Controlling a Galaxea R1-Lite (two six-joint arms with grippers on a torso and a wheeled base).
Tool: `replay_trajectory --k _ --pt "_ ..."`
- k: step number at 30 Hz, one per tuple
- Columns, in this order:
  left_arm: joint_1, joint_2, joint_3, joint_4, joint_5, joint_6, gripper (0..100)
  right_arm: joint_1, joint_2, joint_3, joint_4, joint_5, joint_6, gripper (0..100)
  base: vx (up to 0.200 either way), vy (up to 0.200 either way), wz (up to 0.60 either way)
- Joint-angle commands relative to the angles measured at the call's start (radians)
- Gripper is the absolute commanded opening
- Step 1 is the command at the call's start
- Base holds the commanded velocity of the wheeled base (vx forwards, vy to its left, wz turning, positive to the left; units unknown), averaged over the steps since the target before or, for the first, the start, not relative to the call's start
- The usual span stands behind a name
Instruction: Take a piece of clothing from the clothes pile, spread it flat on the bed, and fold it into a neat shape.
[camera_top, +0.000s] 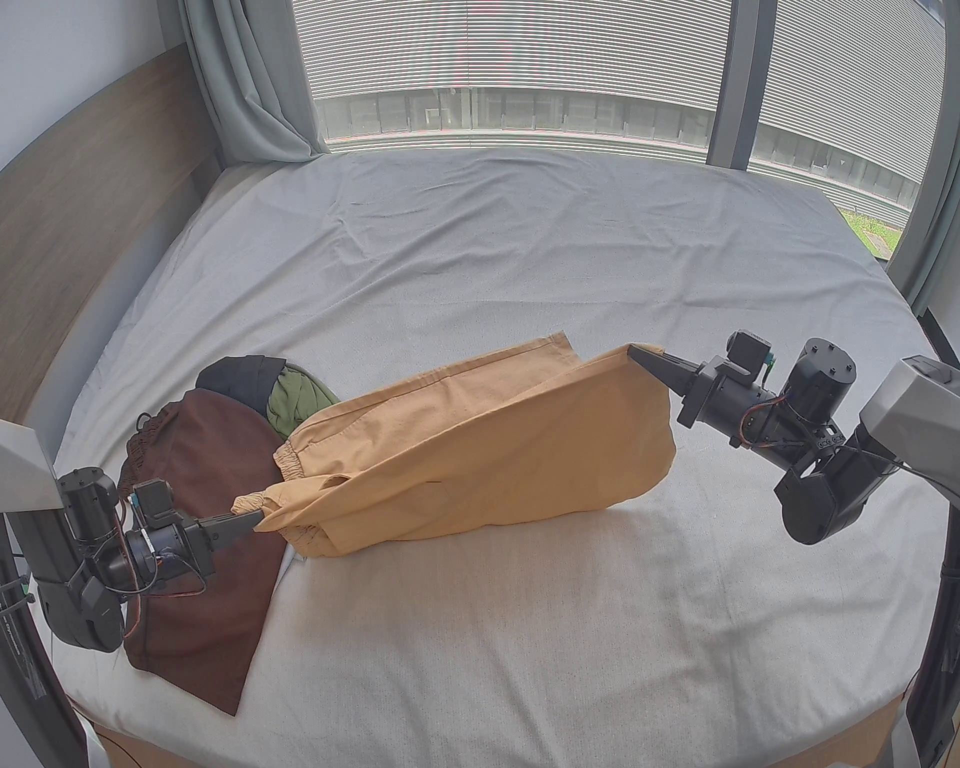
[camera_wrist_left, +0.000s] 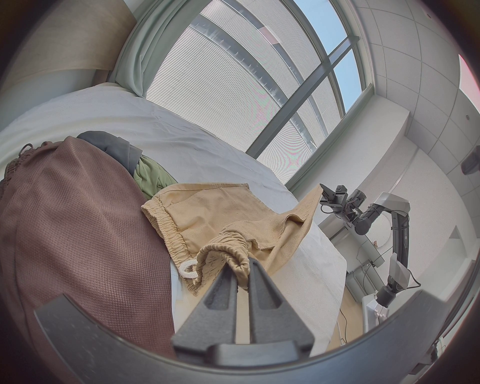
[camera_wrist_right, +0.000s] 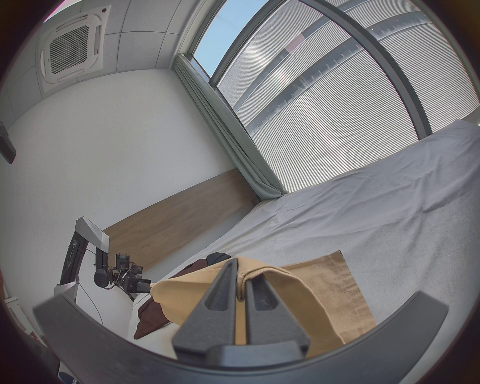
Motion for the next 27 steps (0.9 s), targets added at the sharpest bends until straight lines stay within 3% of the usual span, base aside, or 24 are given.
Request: replay_trajectory --k 1,27 --pt "0.000 0.000 -0.004 0.000 0.000 -0.005 0 0.000 0.029 -0.067 0.000 0.000 0.009 0 0.000 0.000 0.00" --pt "-0.009 0.004 -0.057 0.000 0.023 -0.106 0 -0.028 0.183 -0.312 0.005 0.000 0.031 0 0.000 0.000 0.00"
